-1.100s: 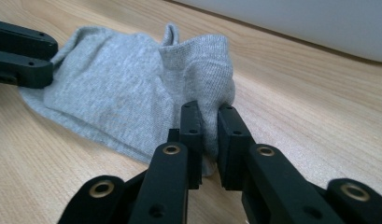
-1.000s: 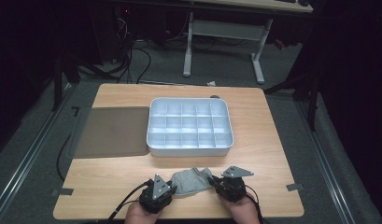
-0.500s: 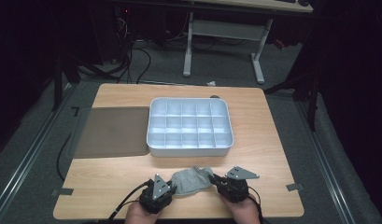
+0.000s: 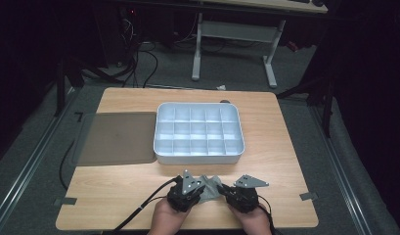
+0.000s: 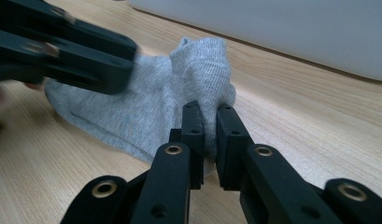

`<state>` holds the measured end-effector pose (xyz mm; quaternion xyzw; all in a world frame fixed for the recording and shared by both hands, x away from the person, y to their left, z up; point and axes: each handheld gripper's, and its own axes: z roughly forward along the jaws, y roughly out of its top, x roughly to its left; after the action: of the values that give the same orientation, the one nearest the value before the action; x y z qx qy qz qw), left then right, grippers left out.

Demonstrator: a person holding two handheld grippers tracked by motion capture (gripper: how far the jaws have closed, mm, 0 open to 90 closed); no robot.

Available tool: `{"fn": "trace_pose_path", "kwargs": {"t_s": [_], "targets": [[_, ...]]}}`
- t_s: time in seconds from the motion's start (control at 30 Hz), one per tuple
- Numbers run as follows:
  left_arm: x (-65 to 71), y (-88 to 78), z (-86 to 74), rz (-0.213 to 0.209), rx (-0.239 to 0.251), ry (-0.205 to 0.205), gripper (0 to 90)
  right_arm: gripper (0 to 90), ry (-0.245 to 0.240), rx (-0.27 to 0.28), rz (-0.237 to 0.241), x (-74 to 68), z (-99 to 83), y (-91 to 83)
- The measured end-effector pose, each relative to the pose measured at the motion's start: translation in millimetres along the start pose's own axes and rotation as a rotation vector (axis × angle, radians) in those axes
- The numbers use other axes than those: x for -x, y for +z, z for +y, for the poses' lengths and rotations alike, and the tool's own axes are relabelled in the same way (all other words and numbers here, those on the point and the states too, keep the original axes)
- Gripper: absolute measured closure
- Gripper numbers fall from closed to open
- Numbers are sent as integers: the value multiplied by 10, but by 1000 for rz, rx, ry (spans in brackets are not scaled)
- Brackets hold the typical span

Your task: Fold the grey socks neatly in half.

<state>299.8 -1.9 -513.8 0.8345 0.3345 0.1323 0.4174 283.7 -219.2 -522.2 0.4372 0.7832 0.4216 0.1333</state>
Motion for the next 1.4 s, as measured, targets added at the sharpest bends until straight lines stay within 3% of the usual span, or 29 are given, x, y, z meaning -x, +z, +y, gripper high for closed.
{"fn": "trace_pose_path", "kwargs": {"t_s": [0.13, 0.47, 0.7, 0.83, 1.07, 1.13, 1.23, 1.4], "targets": [[40, 142, -51, 40, -63, 30, 848, 843, 8, 3, 13, 16, -5, -2], [132, 174, -67, 91, -46, 67, 870, 852, 27, 67, 68, -35, 48, -94], [191, 222, -39, 93, -41, 88, 859, 853, 15, 100, 60, -62, 87, -122], [87, 124, -28, 56, -2, 58, 756, 853, 30, 94, 50, -9, 68, -118], [-174, -186, -152, 108, 68, 26, 631, 852, 32, 82, 45, 5, 48, -99], [-227, -241, -211, 112, 67, 6, 570, 852, 32, 80, 42, 1, 47, -100], [-297, -320, -307, 96, 63, -36, 548, 852, 35, 79, 40, 5, 44, -97], [-412, -318, -414, 27, 18, -138, 622, 852, 33, 80, 34, -1, 45, -99]]}}
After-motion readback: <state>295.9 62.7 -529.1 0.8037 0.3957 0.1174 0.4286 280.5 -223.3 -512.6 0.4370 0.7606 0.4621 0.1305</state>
